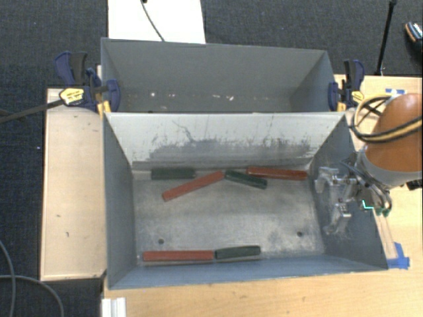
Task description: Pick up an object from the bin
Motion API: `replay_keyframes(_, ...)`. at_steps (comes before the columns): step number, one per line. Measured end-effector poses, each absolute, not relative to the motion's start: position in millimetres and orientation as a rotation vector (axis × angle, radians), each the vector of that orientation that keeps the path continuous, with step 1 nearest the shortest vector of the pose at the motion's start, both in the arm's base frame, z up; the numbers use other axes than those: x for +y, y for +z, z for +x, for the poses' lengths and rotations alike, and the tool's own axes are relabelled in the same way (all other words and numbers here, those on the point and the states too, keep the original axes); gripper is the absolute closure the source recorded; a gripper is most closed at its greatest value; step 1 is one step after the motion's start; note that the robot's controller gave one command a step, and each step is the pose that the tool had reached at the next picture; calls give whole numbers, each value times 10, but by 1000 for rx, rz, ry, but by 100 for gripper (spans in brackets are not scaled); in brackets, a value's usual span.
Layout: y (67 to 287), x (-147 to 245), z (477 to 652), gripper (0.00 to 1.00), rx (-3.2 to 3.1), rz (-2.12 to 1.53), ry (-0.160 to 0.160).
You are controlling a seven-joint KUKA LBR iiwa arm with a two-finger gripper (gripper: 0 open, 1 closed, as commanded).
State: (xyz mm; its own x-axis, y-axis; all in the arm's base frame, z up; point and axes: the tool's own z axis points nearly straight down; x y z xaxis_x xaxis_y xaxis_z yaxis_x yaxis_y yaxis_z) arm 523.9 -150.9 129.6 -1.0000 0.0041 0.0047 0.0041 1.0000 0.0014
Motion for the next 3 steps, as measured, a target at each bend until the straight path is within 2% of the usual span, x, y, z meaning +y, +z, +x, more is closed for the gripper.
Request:
replay_keyframes(1,1098,-870,5778,0,-3144,-153,-5)
replay_keyframes(2,689,-477,5912,0,-3141,-50,-3)
replay_keyframes(3,708,-206,5879,0,-3119,-366,-1)
